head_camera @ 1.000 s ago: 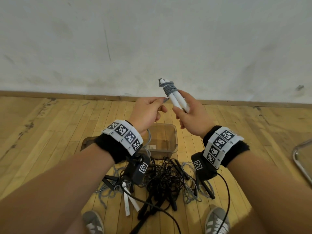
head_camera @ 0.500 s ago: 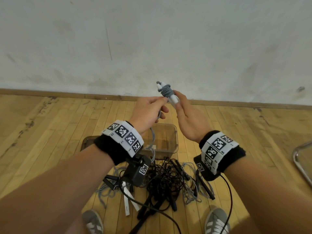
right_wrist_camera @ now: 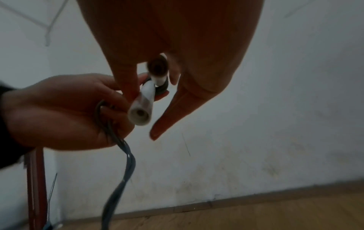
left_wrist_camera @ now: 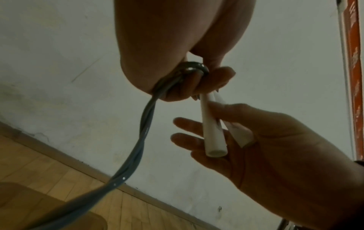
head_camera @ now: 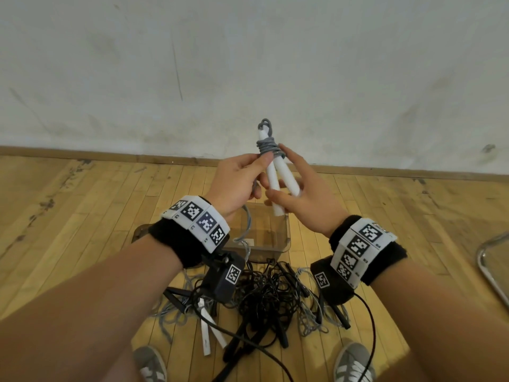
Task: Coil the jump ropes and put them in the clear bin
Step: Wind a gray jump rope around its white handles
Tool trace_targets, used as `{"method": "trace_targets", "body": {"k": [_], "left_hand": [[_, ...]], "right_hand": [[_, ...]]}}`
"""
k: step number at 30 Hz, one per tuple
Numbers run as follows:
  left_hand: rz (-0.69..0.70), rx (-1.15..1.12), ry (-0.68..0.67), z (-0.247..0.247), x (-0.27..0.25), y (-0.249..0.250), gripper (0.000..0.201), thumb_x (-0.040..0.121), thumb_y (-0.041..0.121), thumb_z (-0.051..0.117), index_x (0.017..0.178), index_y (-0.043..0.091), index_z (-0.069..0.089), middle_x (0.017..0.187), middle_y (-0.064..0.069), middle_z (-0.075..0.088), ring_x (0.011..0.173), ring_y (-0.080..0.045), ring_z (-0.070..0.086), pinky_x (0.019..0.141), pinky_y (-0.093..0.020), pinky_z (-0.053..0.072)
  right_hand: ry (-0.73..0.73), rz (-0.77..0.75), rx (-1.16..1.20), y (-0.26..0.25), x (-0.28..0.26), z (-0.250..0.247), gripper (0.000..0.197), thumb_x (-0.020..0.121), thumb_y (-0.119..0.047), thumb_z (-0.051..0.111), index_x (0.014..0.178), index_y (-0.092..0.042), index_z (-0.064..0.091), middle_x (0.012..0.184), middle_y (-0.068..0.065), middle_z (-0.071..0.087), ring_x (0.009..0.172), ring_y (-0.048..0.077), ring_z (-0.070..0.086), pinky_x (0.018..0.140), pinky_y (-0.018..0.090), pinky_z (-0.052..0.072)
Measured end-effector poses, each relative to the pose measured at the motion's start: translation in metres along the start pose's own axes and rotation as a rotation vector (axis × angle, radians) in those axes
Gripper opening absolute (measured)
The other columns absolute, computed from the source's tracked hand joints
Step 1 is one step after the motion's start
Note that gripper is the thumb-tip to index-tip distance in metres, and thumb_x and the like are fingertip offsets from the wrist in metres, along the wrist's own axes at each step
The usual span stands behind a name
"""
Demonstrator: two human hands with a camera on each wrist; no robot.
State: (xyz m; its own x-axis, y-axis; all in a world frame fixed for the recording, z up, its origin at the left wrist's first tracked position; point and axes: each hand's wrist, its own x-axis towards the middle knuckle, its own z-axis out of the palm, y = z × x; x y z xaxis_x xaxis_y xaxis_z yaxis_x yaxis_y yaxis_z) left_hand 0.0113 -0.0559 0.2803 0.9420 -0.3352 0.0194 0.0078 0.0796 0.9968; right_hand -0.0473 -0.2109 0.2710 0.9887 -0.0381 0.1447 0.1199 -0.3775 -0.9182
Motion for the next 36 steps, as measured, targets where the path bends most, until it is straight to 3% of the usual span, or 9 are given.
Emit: {"method": "trace_targets", "body": {"k": [4, 9, 12, 17, 19, 25, 29, 33, 36], "left_hand": [[0.004, 0.095, 0.001, 0.000, 0.000, -0.001, 0.029, 0.100, 0.038, 0.064, 0.100, 0.013, 0.078, 0.064, -0.006, 0.068, 0.057, -0.016, 0.064, 0.062, -0.031, 0.052], [-0.073, 0.236, -0.077, -0.006, 0.001, 0.001, 0.045, 0.098, 0.059, 0.054, 0.115, 0.021, 0.072, 0.070, -0.003, 0.073, 0.066, -0.017, 0.071, 0.076, -0.035, 0.056], [-0.021, 0.360, -0.086, -0.007, 0.003, 0.000, 0.041, 0.100, 0.055, 0.053, 0.121, 0.023, 0.066, 0.070, 0.002, 0.073, 0.075, -0.016, 0.071, 0.082, -0.038, 0.055], [-0.015, 0.319, -0.109, -0.009, 0.003, 0.000, 0.025, 0.103, 0.038, 0.058, 0.116, 0.020, 0.070, 0.073, 0.004, 0.069, 0.054, -0.012, 0.059, 0.066, -0.036, 0.051], [-0.012, 0.277, -0.126, -0.009, 0.003, -0.001, 0.022, 0.103, 0.032, 0.060, 0.115, 0.017, 0.071, 0.072, 0.004, 0.063, 0.050, -0.011, 0.051, 0.056, -0.029, 0.047], [-0.046, 0.018, -0.093, -0.006, 0.002, 0.003, 0.026, 0.100, 0.022, 0.065, 0.125, 0.014, 0.070, 0.077, 0.003, 0.060, 0.053, -0.010, 0.048, 0.045, -0.016, 0.034], [-0.081, -0.076, -0.059, 0.001, -0.002, 0.007, 0.024, 0.100, 0.021, 0.065, 0.120, 0.010, 0.070, 0.075, 0.001, 0.057, 0.049, -0.008, 0.045, 0.043, -0.016, 0.032], [-0.077, -0.053, -0.029, 0.002, -0.002, 0.006, 0.017, 0.100, 0.022, 0.064, 0.103, 0.008, 0.074, 0.074, 0.001, 0.055, 0.049, -0.008, 0.044, 0.042, -0.015, 0.030], [-0.077, -0.044, 0.002, -0.001, 0.000, 0.004, 0.017, 0.100, 0.024, 0.064, 0.098, 0.010, 0.074, 0.072, 0.001, 0.055, 0.049, -0.008, 0.044, 0.042, -0.014, 0.030]], "right_hand": [[-0.072, 0.009, 0.119, 0.001, -0.001, -0.002, 0.062, 0.098, -0.008, 0.065, 0.153, -0.022, 0.039, 0.113, 0.007, 0.070, 0.091, 0.026, 0.074, 0.075, 0.044, 0.063], [0.006, -0.075, -0.008, -0.003, 0.001, -0.012, 0.065, 0.099, -0.007, 0.062, 0.156, -0.025, 0.036, 0.104, 0.004, 0.067, 0.081, 0.028, 0.067, 0.065, 0.027, 0.057], [0.053, -0.084, -0.103, -0.002, 0.001, -0.019, 0.066, 0.101, -0.011, 0.059, 0.157, -0.032, 0.033, 0.103, 0.000, 0.065, 0.069, 0.016, 0.062, 0.063, 0.027, 0.057], [0.175, -0.079, -0.271, 0.002, 0.001, -0.028, 0.065, 0.101, -0.017, 0.058, 0.156, -0.036, 0.030, 0.107, -0.009, 0.065, 0.063, 0.012, 0.065, 0.060, 0.029, 0.058], [0.183, -0.067, -0.338, 0.003, 0.000, -0.030, 0.065, 0.101, -0.019, 0.058, 0.156, -0.036, 0.029, 0.108, -0.010, 0.064, 0.067, 0.011, 0.065, 0.062, 0.029, 0.056], [0.199, -0.008, -0.599, 0.002, -0.001, -0.028, 0.067, 0.102, -0.021, 0.055, 0.159, -0.034, 0.021, 0.080, -0.014, 0.055, 0.060, 0.004, 0.054, 0.049, 0.018, 0.031], [0.162, -0.040, -0.609, 0.007, 0.004, -0.019, 0.064, 0.102, -0.024, 0.052, 0.156, -0.036, 0.020, 0.081, -0.003, 0.062, 0.058, 0.012, 0.058, 0.049, 0.029, 0.039], [0.125, -0.065, -0.516, 0.007, 0.004, -0.011, 0.045, 0.110, -0.040, 0.027, 0.154, -0.037, 0.025, 0.080, 0.001, 0.063, 0.067, 0.019, 0.062, 0.058, 0.038, 0.049], [0.083, -0.115, -0.459, 0.008, 0.005, -0.012, 0.045, 0.111, -0.025, 0.031, 0.155, -0.034, 0.027, 0.084, 0.004, 0.060, 0.065, 0.016, 0.055, 0.058, 0.029, 0.044]]}}
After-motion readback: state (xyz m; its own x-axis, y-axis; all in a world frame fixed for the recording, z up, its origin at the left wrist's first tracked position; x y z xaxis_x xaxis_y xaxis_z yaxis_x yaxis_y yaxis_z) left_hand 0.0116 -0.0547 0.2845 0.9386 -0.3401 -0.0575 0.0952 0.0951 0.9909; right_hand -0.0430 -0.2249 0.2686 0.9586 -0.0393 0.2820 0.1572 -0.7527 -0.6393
